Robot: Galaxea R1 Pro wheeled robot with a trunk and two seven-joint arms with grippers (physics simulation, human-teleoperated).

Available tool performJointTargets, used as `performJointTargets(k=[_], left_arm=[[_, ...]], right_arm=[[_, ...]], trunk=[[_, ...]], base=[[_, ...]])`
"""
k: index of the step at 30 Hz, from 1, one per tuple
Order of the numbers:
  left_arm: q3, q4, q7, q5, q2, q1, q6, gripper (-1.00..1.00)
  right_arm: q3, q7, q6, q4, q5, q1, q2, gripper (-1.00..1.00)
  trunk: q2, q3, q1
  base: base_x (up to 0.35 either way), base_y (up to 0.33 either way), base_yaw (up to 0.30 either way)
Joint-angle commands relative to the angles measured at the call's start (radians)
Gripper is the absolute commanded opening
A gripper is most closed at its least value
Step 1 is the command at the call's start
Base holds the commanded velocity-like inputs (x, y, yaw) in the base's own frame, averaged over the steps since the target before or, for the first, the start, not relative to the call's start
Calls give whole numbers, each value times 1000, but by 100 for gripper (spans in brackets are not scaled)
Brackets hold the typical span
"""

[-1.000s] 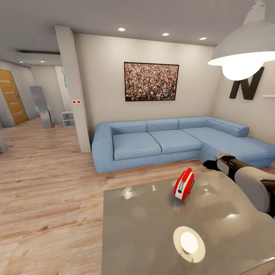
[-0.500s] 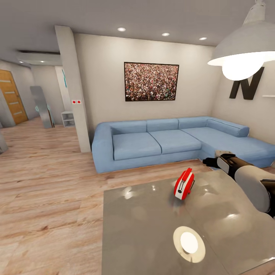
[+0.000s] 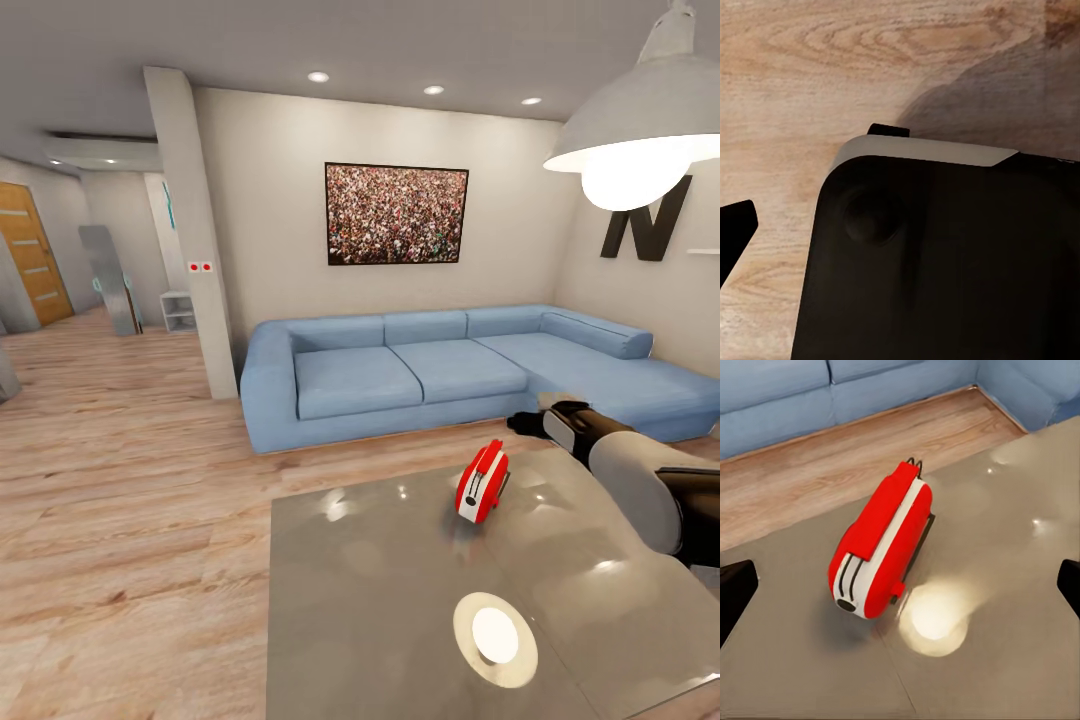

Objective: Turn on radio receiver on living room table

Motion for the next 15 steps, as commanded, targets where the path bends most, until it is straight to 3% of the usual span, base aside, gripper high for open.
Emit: performJointTargets(k=[1, 6, 15], left_arm=[[0, 0, 0, 0, 0, 0, 0, 100], [0, 0, 0, 0, 0, 0, -1, 100], [1, 0, -1, 1, -10, 0, -3, 100]], right_arm=[[1, -1, 1, 1, 0, 0, 19, 100], [3, -2, 33, 2, 0, 0, 68, 100], [3, -3, 108, 2, 3, 0, 83, 100]], trunk=[[0, 0, 0], [0, 0, 0], [0, 0, 0]], base=[[0, 0, 0], [0, 0, 0], [0, 0, 0]])
